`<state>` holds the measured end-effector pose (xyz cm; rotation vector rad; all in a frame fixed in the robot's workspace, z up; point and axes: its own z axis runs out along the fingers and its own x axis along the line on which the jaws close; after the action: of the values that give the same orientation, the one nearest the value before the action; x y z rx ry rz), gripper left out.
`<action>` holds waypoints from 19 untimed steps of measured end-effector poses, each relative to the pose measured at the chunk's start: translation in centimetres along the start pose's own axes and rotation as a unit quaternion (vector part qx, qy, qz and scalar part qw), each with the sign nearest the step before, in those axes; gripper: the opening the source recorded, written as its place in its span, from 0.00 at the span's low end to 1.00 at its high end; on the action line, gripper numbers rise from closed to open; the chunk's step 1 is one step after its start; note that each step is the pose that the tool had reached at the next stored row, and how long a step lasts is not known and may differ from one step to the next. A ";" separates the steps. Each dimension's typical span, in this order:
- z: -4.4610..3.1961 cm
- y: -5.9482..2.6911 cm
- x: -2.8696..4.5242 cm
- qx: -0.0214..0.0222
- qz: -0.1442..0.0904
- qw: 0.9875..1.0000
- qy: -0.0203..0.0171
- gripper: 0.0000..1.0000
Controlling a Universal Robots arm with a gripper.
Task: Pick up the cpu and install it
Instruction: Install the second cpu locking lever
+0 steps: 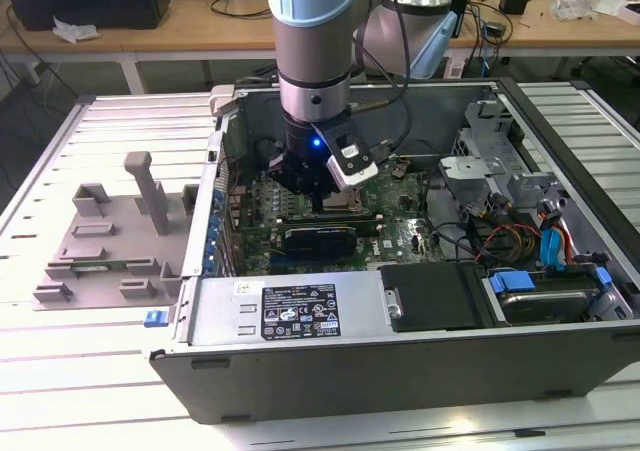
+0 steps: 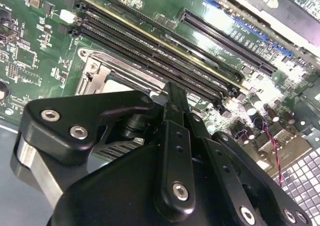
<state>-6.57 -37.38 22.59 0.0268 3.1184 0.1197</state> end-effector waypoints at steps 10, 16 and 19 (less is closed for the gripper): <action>0.45 -1.16 0.12 -0.018 0.000 1.000 0.000 0.11; 1.19 -1.41 0.60 -0.028 0.000 1.000 -0.002 0.11; 1.38 -1.42 0.88 -0.040 0.000 0.999 -0.006 0.11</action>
<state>-7.45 -38.68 21.09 0.0261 3.0981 0.2430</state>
